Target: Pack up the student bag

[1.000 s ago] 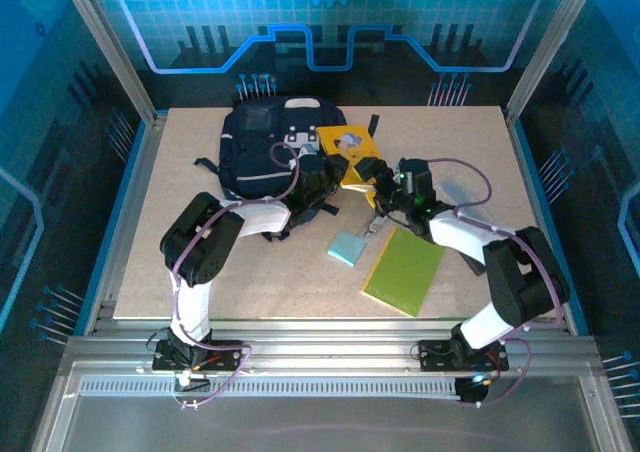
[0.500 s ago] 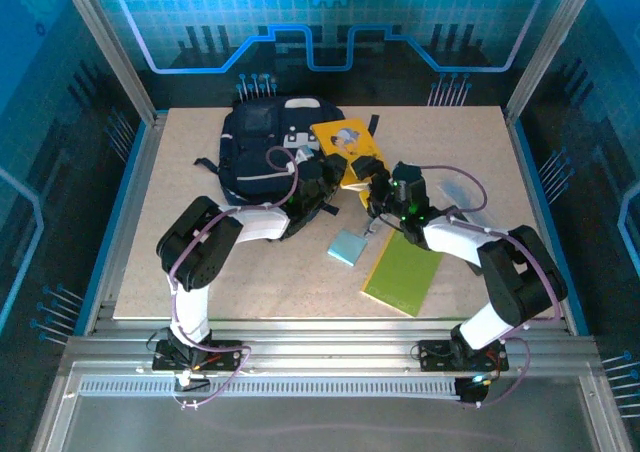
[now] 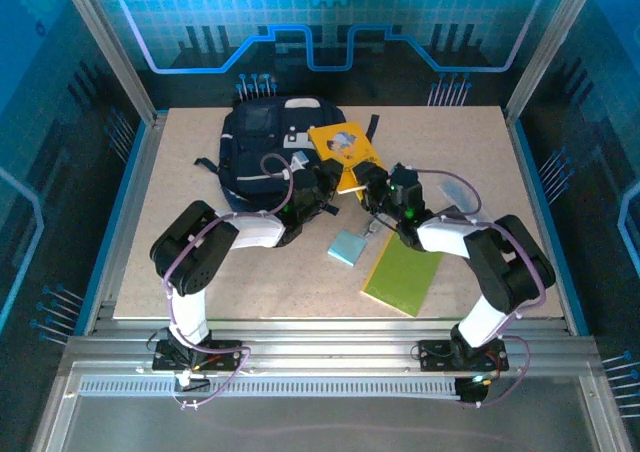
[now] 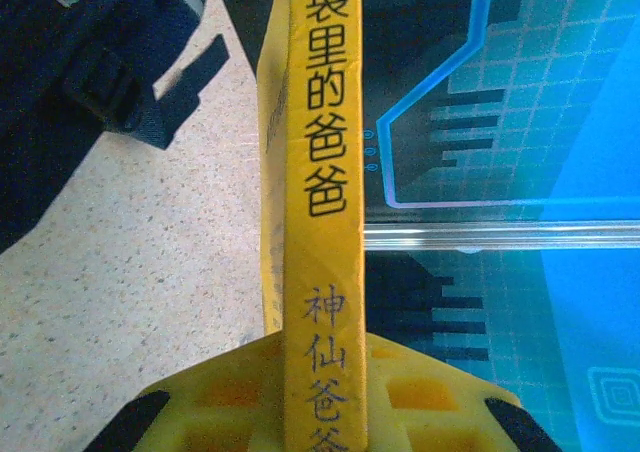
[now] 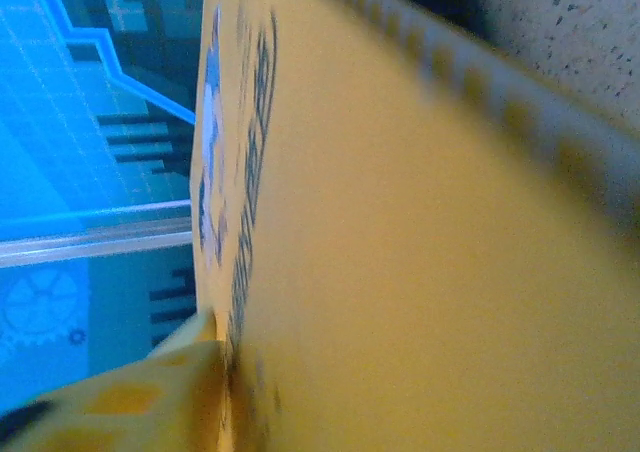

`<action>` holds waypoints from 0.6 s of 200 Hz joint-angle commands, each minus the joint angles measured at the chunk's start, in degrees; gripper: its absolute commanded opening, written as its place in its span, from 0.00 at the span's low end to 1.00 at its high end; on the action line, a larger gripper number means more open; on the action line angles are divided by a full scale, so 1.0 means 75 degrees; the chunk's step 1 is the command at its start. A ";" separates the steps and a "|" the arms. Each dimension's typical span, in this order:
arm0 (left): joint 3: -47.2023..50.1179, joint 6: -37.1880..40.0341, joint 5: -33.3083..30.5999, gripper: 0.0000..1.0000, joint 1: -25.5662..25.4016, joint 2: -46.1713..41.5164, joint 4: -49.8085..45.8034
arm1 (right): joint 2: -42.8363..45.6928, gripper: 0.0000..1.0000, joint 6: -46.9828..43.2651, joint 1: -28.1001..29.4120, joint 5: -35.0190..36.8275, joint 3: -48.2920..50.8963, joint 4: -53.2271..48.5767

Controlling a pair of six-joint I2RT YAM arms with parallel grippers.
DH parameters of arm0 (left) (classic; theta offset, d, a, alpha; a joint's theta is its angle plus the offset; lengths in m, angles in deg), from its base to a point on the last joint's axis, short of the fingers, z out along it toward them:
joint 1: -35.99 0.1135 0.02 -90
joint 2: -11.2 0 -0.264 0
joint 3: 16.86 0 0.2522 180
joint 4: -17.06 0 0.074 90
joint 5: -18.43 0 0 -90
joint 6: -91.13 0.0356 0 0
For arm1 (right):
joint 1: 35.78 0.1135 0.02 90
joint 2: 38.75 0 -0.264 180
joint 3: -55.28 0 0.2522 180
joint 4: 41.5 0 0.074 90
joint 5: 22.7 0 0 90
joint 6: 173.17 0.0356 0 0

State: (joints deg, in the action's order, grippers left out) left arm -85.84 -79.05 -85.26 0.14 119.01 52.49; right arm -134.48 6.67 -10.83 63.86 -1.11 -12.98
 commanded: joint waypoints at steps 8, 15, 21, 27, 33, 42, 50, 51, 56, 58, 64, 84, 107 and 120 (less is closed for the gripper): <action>0.0109 -0.0279 0.0025 0.00 -0.0047 -0.0496 0.0795 | -0.0330 0.17 -0.0238 -0.0092 0.0278 -0.0472 0.0562; 0.0120 -0.0277 0.0072 0.00 -0.0020 -0.0510 0.0756 | -0.0351 0.07 -0.0249 -0.0103 0.0213 -0.0502 0.0561; 0.0121 -0.0240 0.0137 0.05 0.0009 -0.0537 0.0707 | -0.0345 0.00 -0.0260 -0.0115 0.0191 -0.0497 0.0567; 0.0132 -0.0181 0.0236 0.17 0.0054 -0.0566 0.0632 | -0.0306 0.00 -0.0331 -0.0127 0.0160 -0.0469 0.0559; 0.0153 -0.0105 0.0336 0.27 0.0108 -0.0630 0.0513 | -0.0239 0.00 -0.0392 -0.0161 0.0138 -0.0430 0.0481; 0.0185 0.0114 0.0545 0.45 0.0232 -0.0758 0.0321 | -0.0093 0.00 -0.0569 -0.0217 0.0072 -0.0376 0.0362; 0.0191 0.0347 0.0827 0.56 0.0368 -0.0937 -0.0009 | 0.0081 0.00 -0.0838 -0.0297 -0.0068 -0.0351 0.0111; 0.0191 0.0392 0.0863 0.57 0.0383 -0.0970 -0.0079 | 0.0111 0.00 -0.0877 -0.0306 -0.0086 -0.0351 0.0055; 0.0182 0.0628 0.1022 0.64 0.0484 -0.1109 -0.0386 | 0.0260 0.00 -0.1063 -0.0373 -0.0178 -0.0351 -0.0213; 0.0165 0.0743 0.1130 0.66 0.0528 -0.1144 -0.0527 | 0.0321 0.00 -0.1135 -0.0397 -0.0210 -0.0366 -0.0315; 0.0067 0.1071 0.1448 0.71 0.0656 -0.1335 -0.1080 | 0.0513 0.00 -0.1467 -0.0484 -0.0335 -0.0390 -0.0730; -0.0347 0.2211 0.2307 0.73 0.1156 -0.1787 -0.2931 | 0.1232 0.00 -0.2676 -0.0789 -0.0695 -0.0563 -0.2347; -0.1173 0.3855 0.2842 0.75 0.1558 -0.1937 -0.5188 | 0.1998 0.00 -0.3805 -0.1148 -0.0997 -0.0664 -0.4013; -0.2042 0.5059 0.2867 0.76 0.1630 -0.1701 -0.6834 | 0.2327 0.00 -0.4267 -0.1391 -0.1225 -0.0743 -0.4774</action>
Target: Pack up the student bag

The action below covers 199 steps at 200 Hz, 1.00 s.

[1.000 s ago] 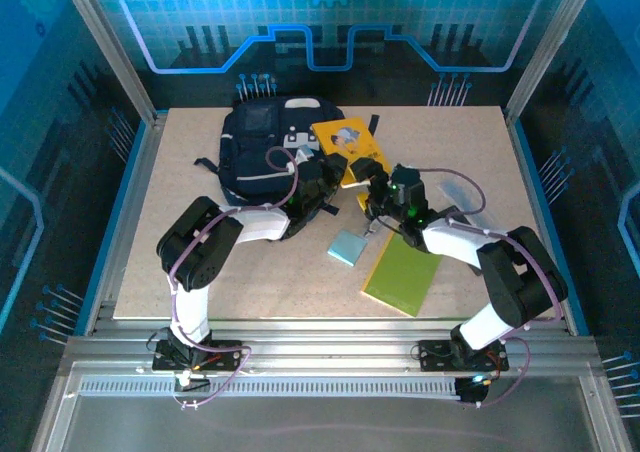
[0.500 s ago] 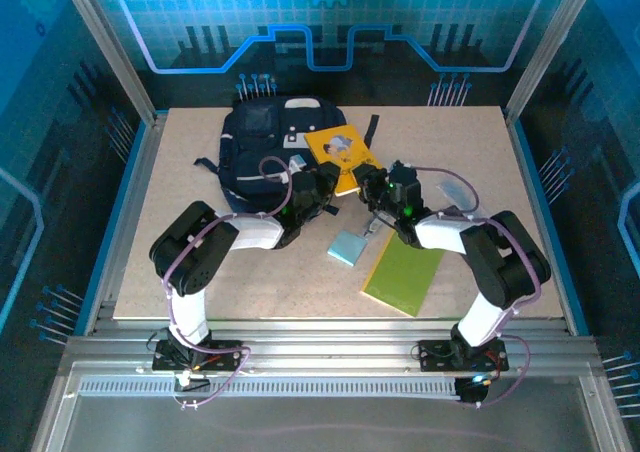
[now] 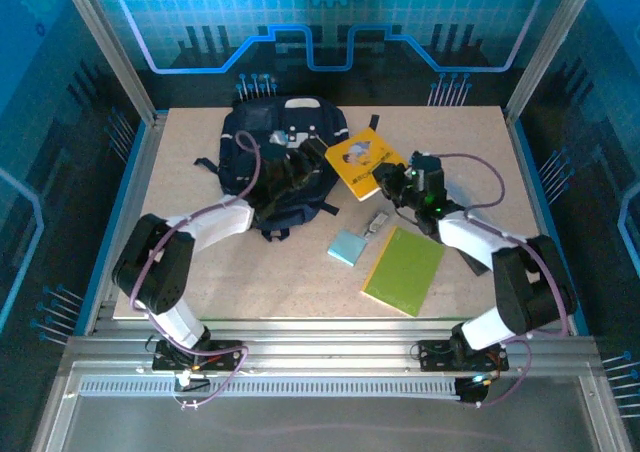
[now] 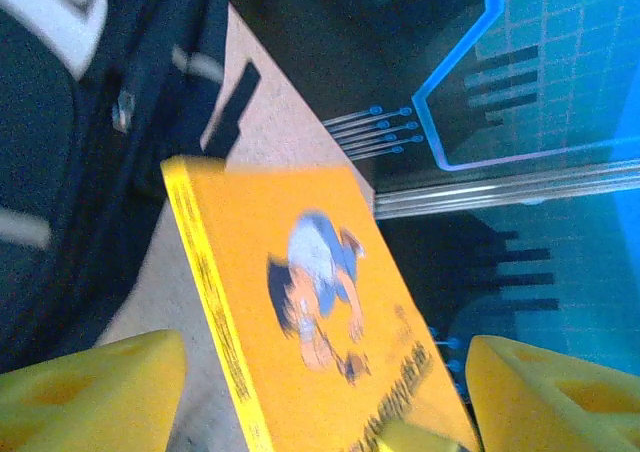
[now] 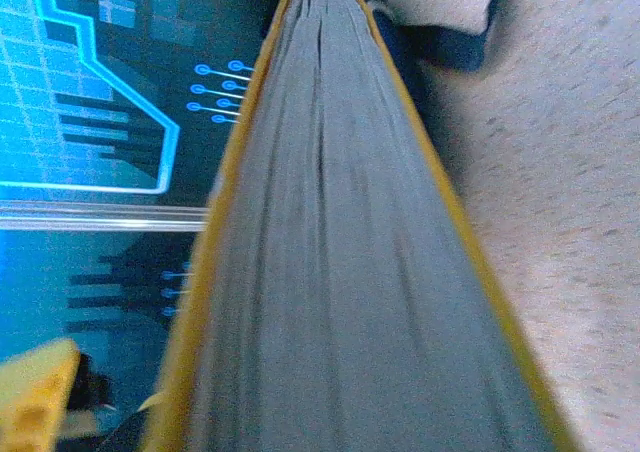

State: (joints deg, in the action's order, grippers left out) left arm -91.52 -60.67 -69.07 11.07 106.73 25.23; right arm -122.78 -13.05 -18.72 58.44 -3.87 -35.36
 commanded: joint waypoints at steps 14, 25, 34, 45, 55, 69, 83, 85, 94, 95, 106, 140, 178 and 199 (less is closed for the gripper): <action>-0.2342 0.3768 0.0710 0.76 0.0200 0.0417 -0.4715 | 0.0996 0.00 -0.2127 -0.0588 -0.0828 -0.0561 -0.2647; -0.3149 0.4524 0.0760 0.76 0.0184 0.0970 -0.5665 | 0.1149 0.00 -0.2444 -0.0781 -0.1081 -0.0625 -0.3083; -0.3908 0.4964 0.0643 0.77 0.0184 0.1462 -0.6534 | 0.1233 0.00 -0.2607 -0.0936 -0.1268 -0.0618 -0.3407; -0.4649 0.5549 0.0302 0.77 0.0100 0.2013 -0.7268 | 0.1346 0.00 -0.2779 -0.1151 -0.1602 -0.0613 -0.3579; -0.5194 0.5979 -0.0218 0.77 0.0000 0.2470 -0.7748 | 0.1475 0.00 -0.2833 -0.1337 -0.1798 -0.0516 -0.3642; -0.5757 0.6550 -0.0737 0.77 -0.0121 0.3032 -0.8170 | 0.1647 0.00 -0.2928 -0.1569 -0.2012 -0.0380 -0.3731; -0.6282 0.6928 -0.1322 0.78 -0.0222 0.3573 -0.8602 | 0.1845 0.00 -0.3025 -0.1797 -0.2145 -0.0233 -0.3835; -0.6343 0.6983 -0.1372 0.78 -0.0226 0.3654 -0.8662 | 0.1880 0.00 -0.3023 -0.1818 -0.2164 -0.0216 -0.3837; -0.6625 0.7147 -0.1640 0.78 -0.0284 0.3966 -0.8878 | 0.1999 0.00 -0.3046 -0.1964 -0.2236 -0.0126 -0.3893; -0.6647 0.7160 -0.1660 0.78 -0.0296 0.3999 -0.8901 | 0.2013 0.00 -0.3046 -0.1973 -0.2244 -0.0119 -0.3900; -0.6914 0.7243 -0.1858 0.78 -0.0346 0.4325 -0.9121 | 0.2145 0.00 -0.3083 -0.2131 -0.2351 -0.0021 -0.3901; -0.7107 0.7315 -0.2680 0.78 -0.0453 0.4905 -0.9524 | 0.2309 0.00 -0.3173 -0.2422 -0.2536 0.0133 -0.3978; -0.6914 0.7523 -0.2986 0.72 -0.0392 0.5263 -0.9596 | 0.2148 0.00 -0.3103 -0.2496 -0.2688 0.0180 -0.3776; -0.6926 0.7426 -0.2741 0.58 -0.0294 0.5395 -0.9728 | 0.2052 0.00 -0.3094 -0.2510 -0.2778 0.0081 -0.3757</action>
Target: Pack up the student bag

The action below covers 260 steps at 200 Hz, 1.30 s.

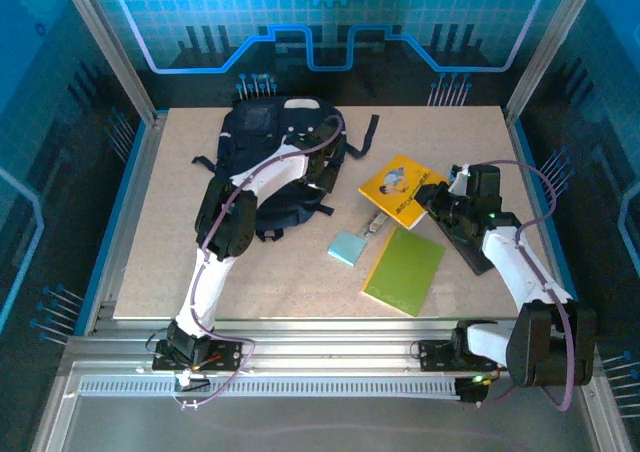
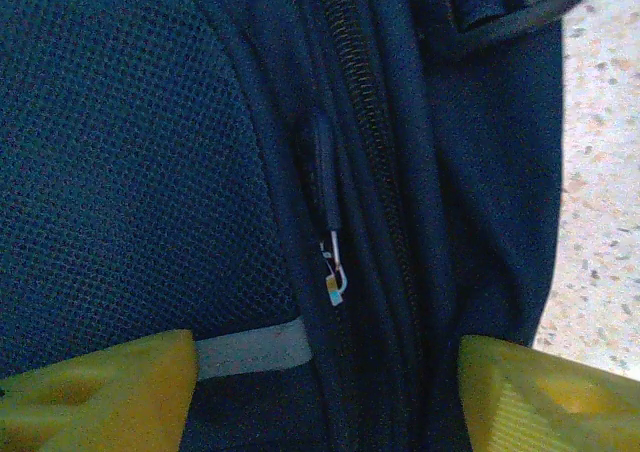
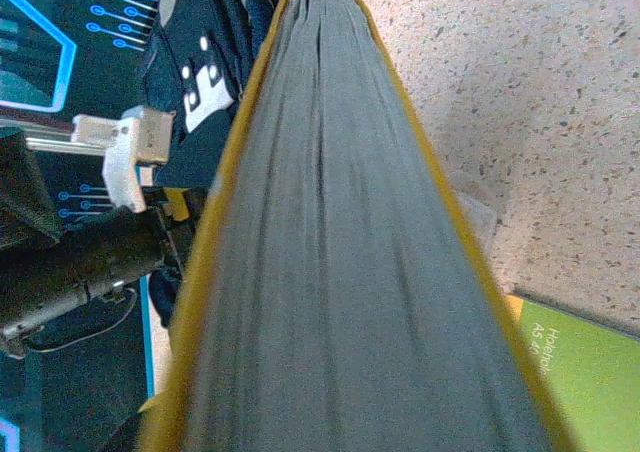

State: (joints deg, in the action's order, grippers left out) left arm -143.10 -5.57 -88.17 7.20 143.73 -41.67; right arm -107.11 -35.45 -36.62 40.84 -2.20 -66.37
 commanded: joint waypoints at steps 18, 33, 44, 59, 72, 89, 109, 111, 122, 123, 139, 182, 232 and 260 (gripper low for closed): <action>-0.0092 -0.0077 -0.0017 0.64 0.0186 0.0203 -0.1039 | 0.0006 0.00 -0.0170 -0.0134 -0.0414 -0.0211 0.0325; 0.0012 -0.0228 0.0172 0.72 0.0117 -0.0333 -0.1141 | 0.0061 0.00 -0.0180 -0.0133 -0.0352 -0.0233 0.0298; 0.0125 -0.0323 0.0221 0.75 0.0076 -0.0788 -0.1152 | 0.0067 0.00 -0.0177 -0.0132 -0.0328 -0.0239 0.0304; 0.0298 -0.0376 0.0235 0.77 0.0056 -0.1315 -0.1129 | 0.0050 0.00 -0.0136 -0.0122 -0.0328 -0.0240 0.0364; 0.0381 -0.0328 0.0150 0.77 0.0055 -0.1581 -0.1117 | 0.0032 0.00 -0.0083 -0.0121 -0.0338 -0.0214 0.0466; 0.0477 -0.0149 -0.0060 0.77 0.0083 -0.1628 -0.1111 | -0.0043 0.00 0.0027 -0.0088 -0.0377 -0.0193 0.0595; 0.0493 0.0029 -0.0166 0.75 0.0130 -0.1390 -0.1145 | -0.0102 0.00 0.0100 -0.0027 -0.0419 -0.0193 0.0704; 0.0506 0.0047 -0.0168 0.75 0.0135 -0.1372 -0.1121 | -0.0107 0.00 0.0098 -0.0022 -0.0421 -0.0190 0.0705; 0.0613 0.0150 -0.0061 0.75 0.0144 -0.1247 -0.0973 | -0.0106 0.00 0.0106 0.0004 -0.0410 -0.0211 0.0709; 0.0622 0.0164 -0.0055 0.75 0.0146 -0.1232 -0.0963 | -0.0113 0.00 0.0111 0.0005 -0.0404 -0.0220 0.0715; 0.0756 0.0286 -0.0057 0.75 0.0207 -0.1038 -0.0695 | -0.0088 0.00 0.0128 0.0042 -0.0410 -0.0235 0.0743; 0.0827 0.0429 0.0152 0.77 0.0729 -0.0226 -0.0341 | 0.0015 0.00 0.0044 0.0068 -0.0367 -0.0229 0.0665; 0.1322 0.0366 0.0633 0.83 0.0774 0.0163 -0.0291 | 0.0081 0.00 0.0121 0.0080 -0.0245 -0.0178 0.0787; 0.1333 0.0264 0.1095 0.29 0.0974 0.0198 -0.0227 | -0.0014 0.00 0.0113 0.0082 -0.0336 -0.0209 0.0905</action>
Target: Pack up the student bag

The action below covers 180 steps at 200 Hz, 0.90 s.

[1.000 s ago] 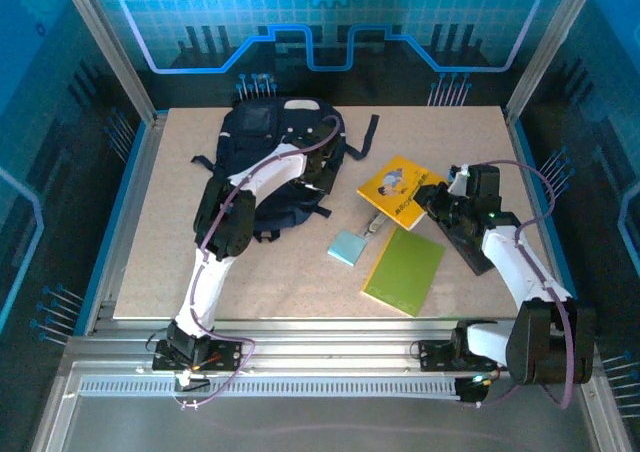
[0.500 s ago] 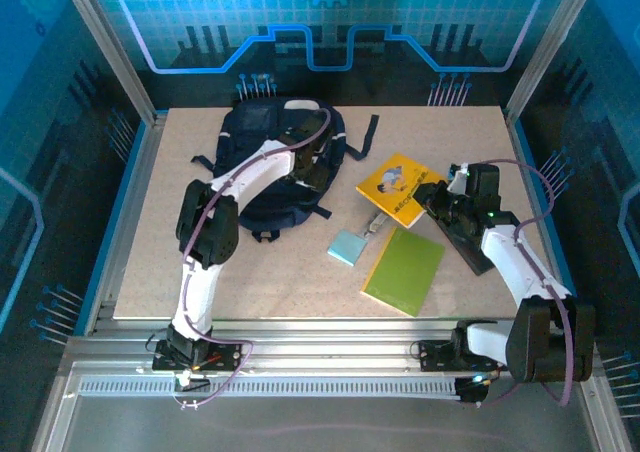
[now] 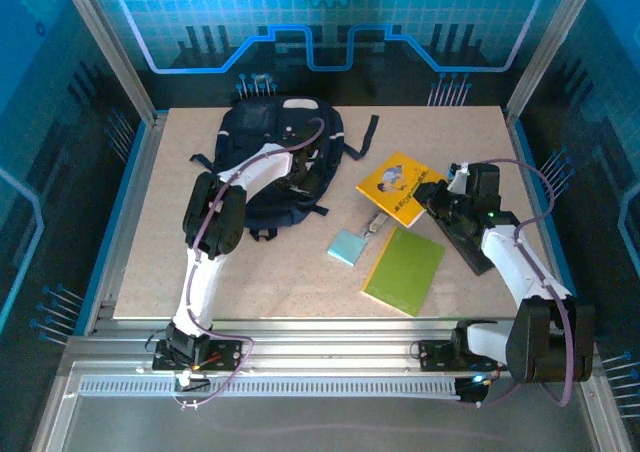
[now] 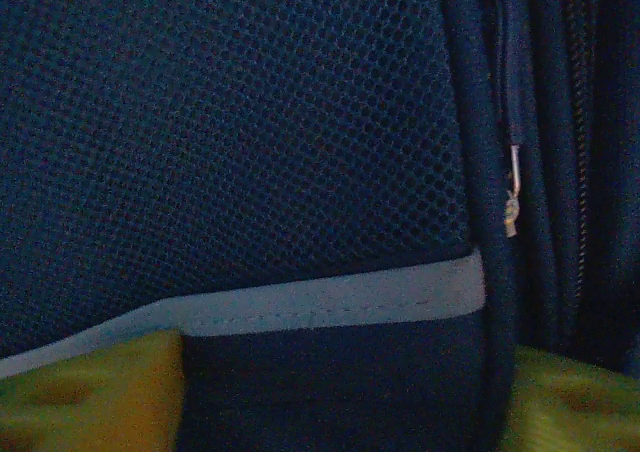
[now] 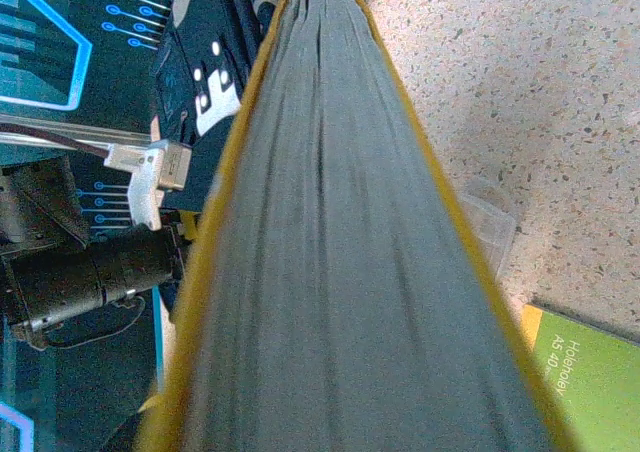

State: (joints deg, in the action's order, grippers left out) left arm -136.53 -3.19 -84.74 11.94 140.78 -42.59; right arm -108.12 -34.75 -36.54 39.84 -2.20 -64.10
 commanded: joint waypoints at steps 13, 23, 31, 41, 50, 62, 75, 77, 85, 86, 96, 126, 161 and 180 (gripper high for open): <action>0.0369 -0.0157 0.0875 0.00 0.0354 0.0467 -0.0168 | 0.0118 0.00 -0.0004 0.0077 -0.0223 -0.0207 0.0616; 0.0333 -0.0311 0.1119 0.00 0.0350 0.0283 -0.0193 | 0.0137 0.00 -0.0069 0.0083 -0.0220 -0.0210 0.0607; 0.0252 -0.0462 0.1364 0.00 0.0348 0.0127 -0.0257 | 0.0152 0.00 -0.0112 0.0085 -0.0194 -0.0205 0.0583; 0.0150 -0.0714 0.1701 0.00 0.0351 -0.0106 -0.0303 | 0.0157 0.00 -0.0179 0.0079 -0.0188 -0.0223 0.0564; 0.0052 -0.0973 0.2041 0.00 0.0348 -0.0348 -0.0314 | 0.0135 0.00 -0.0227 0.0084 -0.0204 -0.0249 0.0537; -0.0173 -0.1295 0.2414 0.00 0.0354 -0.0615 -0.0335 | 0.0105 0.00 -0.0279 0.0080 -0.0311 -0.0292 0.0534; -0.0623 -0.1581 0.2798 0.00 0.0350 -0.0757 -0.0518 | 0.0057 0.00 -0.0342 0.0077 -0.0430 -0.0345 0.0542; -0.0701 -0.1622 0.2863 0.00 0.0348 -0.0769 -0.0548 | 0.0057 0.00 -0.0358 0.0077 -0.0437 -0.0357 0.0521; -0.1010 -0.1781 0.3065 0.00 0.0351 -0.0800 -0.0672 | 0.0036 0.00 -0.0401 0.0089 -0.0511 -0.0403 0.0478; -0.1056 -0.1810 0.3090 0.00 0.0349 -0.0800 -0.0687 | 0.0037 0.00 -0.0405 0.0089 -0.0522 -0.0409 0.0471; -0.1447 -0.2055 0.3291 0.00 0.0358 -0.0803 -0.0789 | 0.0004 0.00 -0.0434 0.0105 -0.0630 -0.0467 0.0420; -0.2492 -0.3000 0.4077 0.00 0.0348 -0.0722 -0.0694 | 0.0016 0.00 -0.0588 0.0327 -0.0817 -0.0652 0.0133; -0.3181 -0.4104 0.4609 0.00 0.0350 -0.0583 -0.0170 | 0.0151 0.00 -0.0304 0.0662 -0.0985 -0.0715 0.0125; -0.3316 -0.4542 0.4770 0.00 0.0330 -0.0590 0.0124 | 0.0190 0.00 0.0151 0.0949 -0.0880 -0.0516 0.0615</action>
State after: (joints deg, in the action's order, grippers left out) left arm -157.66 -30.38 -56.50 15.26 137.90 -48.23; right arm -108.51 -36.78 -31.93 35.29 -5.42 -64.84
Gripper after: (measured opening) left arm 0.077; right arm 0.168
